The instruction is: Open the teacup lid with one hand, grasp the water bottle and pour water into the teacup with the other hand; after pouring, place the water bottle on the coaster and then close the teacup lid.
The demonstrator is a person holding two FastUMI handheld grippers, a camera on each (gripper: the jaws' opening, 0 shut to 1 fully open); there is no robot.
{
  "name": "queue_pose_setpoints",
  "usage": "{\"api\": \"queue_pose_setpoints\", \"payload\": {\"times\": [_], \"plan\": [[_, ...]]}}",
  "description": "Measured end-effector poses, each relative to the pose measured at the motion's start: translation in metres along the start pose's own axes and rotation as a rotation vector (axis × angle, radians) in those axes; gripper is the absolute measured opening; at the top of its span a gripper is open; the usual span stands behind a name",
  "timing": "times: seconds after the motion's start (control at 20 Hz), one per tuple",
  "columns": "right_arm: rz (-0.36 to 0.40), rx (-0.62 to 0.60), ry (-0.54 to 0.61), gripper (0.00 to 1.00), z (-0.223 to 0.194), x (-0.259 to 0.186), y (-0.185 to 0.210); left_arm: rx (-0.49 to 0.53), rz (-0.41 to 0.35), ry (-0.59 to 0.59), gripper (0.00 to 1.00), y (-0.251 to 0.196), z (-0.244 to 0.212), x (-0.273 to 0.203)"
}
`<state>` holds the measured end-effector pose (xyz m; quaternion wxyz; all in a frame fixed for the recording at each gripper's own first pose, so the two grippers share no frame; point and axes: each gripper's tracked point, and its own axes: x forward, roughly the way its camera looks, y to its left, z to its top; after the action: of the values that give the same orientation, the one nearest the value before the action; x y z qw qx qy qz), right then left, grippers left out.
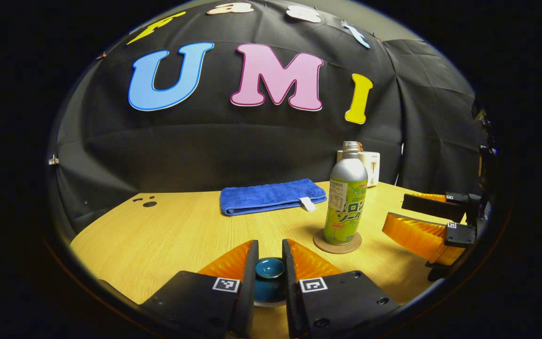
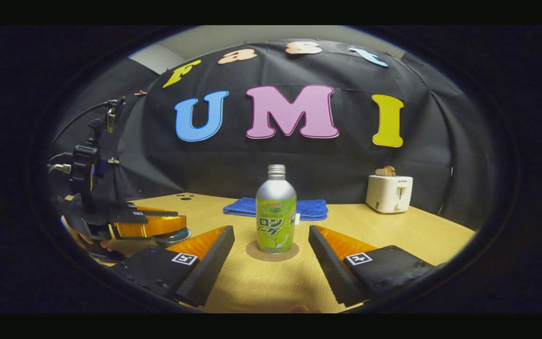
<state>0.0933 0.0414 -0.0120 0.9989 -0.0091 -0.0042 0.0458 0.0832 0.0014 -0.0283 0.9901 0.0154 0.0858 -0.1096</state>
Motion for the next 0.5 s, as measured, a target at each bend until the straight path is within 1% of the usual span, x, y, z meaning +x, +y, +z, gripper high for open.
{"api": "queue_pose_setpoints", "payload": {"times": [0.15,0.2,0.35,0.5], "plan": [[-0.012,0.015,0.000,0.98,-0.0001,0.0015,-0.0043,-0.009,-0.008,0.012,0.32,-0.0029,-0.0048,0.0021],[-0.011,0.014,0.000,0.98,-0.0003,0.0012,-0.0038,-0.007,-0.005,0.013,0.34,-0.0028,-0.0046,0.0022],[-0.011,0.015,0.000,0.98,-0.0004,0.0015,-0.0036,-0.004,0.005,0.016,0.32,-0.0015,-0.0060,0.0023],[-0.011,0.015,0.000,0.98,-0.0006,0.0013,-0.0040,0.006,0.012,0.025,0.33,-0.0005,-0.0070,0.0028]]}}
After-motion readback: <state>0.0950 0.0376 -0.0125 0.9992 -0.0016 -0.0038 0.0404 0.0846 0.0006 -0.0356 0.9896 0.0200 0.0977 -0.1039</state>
